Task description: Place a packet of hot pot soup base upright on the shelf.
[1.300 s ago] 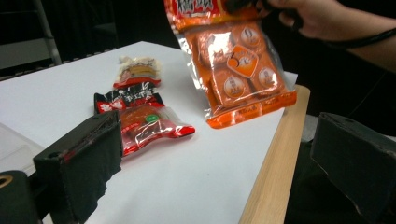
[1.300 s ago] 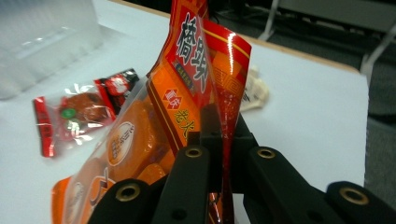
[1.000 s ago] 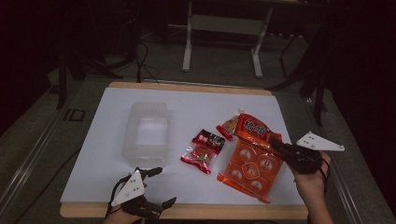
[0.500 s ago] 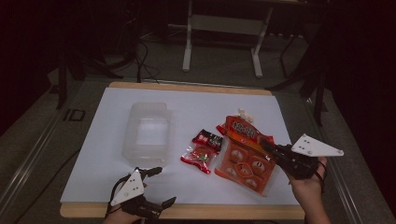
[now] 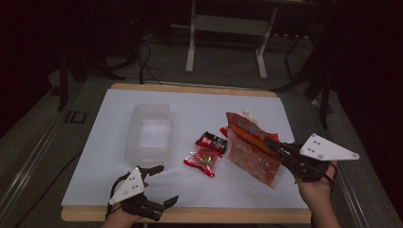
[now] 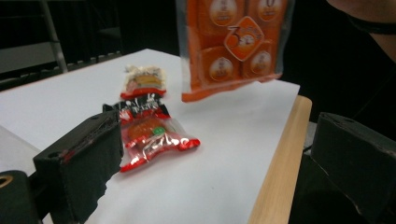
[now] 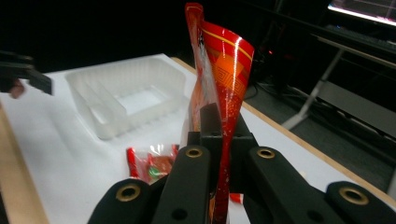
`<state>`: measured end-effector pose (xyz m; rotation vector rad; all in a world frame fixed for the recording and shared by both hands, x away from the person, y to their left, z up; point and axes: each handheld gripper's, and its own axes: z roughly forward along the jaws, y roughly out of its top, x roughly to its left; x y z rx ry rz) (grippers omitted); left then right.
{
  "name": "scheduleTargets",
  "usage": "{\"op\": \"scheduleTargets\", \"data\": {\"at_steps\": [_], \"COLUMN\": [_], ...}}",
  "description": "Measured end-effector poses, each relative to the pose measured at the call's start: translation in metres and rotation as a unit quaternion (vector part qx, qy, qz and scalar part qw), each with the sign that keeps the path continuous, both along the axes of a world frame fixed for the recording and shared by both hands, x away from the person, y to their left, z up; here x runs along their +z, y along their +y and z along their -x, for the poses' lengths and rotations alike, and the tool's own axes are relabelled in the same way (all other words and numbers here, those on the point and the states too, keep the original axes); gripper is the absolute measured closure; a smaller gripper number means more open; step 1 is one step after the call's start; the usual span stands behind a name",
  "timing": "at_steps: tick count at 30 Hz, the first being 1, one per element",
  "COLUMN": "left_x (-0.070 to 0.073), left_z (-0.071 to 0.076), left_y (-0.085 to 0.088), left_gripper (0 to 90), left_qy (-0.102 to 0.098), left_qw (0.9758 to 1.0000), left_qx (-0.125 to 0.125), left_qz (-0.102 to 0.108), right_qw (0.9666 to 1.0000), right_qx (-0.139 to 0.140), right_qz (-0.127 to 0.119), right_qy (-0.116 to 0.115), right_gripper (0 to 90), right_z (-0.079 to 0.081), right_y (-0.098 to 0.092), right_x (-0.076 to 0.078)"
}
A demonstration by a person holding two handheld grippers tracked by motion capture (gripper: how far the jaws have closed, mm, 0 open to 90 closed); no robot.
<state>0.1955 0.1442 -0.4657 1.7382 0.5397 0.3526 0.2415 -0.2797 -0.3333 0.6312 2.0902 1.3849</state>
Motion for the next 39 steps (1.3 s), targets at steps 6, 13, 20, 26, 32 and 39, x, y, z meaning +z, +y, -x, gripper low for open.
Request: {"op": "scheduleTargets", "data": {"at_steps": [6,13,20,26,32,39], "left_x": [0.015,0.037,0.055,0.065,0.072,0.081], "left_z": [-0.004,-0.013,-0.026,-0.031,-0.037,-0.044], "left_y": [-0.001,-0.004,-0.015,-0.026,-0.034,-0.042], "left_gripper": [2.7,2.7,2.7,2.7,2.7,6.3], "left_qy": [-0.011,-0.020,-0.031,-0.045,-0.052,-0.045], "left_qw": [0.9999,0.9995,0.9987,0.9974,0.9962,0.9946], "left_qx": [-0.003,-0.019,-0.037,-0.055,-0.068,-0.092], "left_qz": [0.000,0.017,0.013,0.011,0.016,0.018], "right_qw": [0.9996,0.9979,0.9959,0.9940,0.9918,0.9901], "right_qx": [0.022,0.059,0.086,0.105,0.123,0.137], "right_qz": [-0.002,-0.006,-0.005,-0.003,-0.008,-0.011], "right_qy": [-0.016,-0.025,-0.028,-0.030,-0.032,-0.030], "right_gripper": [89.8,89.8,89.7,89.7,89.7,89.7], "right_z": [0.012,0.025,0.031,0.037,0.041,0.043], "right_y": [0.007,0.020,0.033,0.043,0.049,0.055], "right_x": [0.014,0.022,0.021,0.022,0.025,0.024]}}
